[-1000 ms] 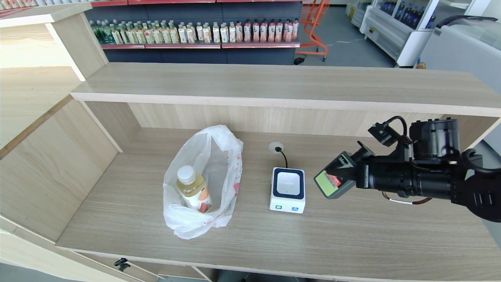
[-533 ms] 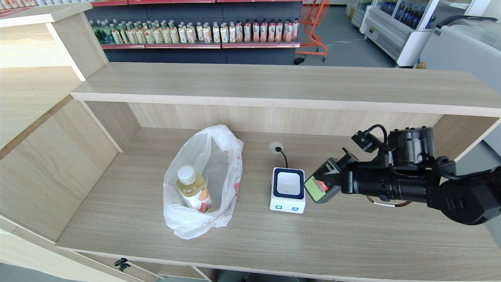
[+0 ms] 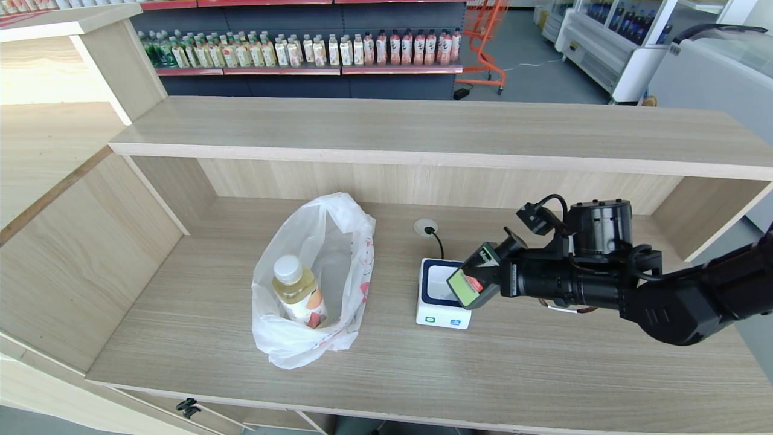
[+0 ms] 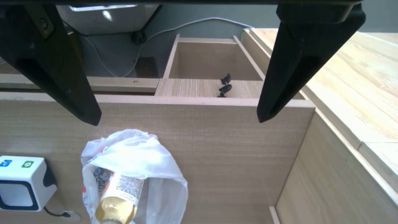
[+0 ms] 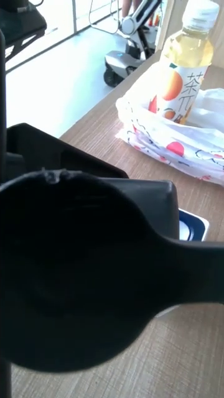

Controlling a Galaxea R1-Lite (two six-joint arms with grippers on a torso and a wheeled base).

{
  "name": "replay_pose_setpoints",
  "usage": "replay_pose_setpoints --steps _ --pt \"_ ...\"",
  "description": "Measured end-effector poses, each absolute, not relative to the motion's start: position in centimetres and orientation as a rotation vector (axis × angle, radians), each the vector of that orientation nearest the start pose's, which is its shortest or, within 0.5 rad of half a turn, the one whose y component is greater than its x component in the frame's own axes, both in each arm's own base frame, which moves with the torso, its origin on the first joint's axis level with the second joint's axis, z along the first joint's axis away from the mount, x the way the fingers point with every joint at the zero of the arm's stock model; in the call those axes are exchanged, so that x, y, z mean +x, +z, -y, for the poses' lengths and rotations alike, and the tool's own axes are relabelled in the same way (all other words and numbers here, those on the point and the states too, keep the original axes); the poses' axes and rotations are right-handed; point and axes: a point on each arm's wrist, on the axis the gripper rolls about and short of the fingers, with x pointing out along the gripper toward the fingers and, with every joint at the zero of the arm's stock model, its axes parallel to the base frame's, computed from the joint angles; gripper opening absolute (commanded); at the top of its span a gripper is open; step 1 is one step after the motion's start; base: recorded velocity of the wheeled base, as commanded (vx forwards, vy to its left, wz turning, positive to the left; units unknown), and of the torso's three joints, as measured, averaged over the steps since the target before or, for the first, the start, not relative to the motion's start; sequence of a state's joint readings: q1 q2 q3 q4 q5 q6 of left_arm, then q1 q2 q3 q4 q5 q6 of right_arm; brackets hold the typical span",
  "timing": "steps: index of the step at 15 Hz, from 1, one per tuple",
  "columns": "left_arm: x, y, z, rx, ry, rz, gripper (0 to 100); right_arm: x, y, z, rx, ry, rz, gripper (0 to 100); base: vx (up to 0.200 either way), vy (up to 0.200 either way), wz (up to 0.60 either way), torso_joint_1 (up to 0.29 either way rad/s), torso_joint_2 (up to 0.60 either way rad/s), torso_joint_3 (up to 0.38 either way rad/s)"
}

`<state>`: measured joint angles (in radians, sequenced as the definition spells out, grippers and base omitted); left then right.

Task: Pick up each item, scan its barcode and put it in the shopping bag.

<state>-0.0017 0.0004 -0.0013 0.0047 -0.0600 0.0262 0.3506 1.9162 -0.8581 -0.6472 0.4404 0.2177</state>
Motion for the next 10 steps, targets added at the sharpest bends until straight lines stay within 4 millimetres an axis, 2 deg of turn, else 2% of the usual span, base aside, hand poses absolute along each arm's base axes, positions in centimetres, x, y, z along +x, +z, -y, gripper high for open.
replay_pose_setpoints --steps 5,10 --pt "-2.3 7.5 0.1 0.026 -0.062 -0.003 100 33.6 11.6 -14.2 0.206 0.706 -0.473 0 0.000 0.000 0.00 0.000 0.00 0.000" --pt "-2.3 7.5 0.1 0.026 -0.062 -0.003 100 33.7 10.4 -15.4 0.198 0.730 -0.494 0 0.000 0.000 0.00 0.000 0.00 0.000"
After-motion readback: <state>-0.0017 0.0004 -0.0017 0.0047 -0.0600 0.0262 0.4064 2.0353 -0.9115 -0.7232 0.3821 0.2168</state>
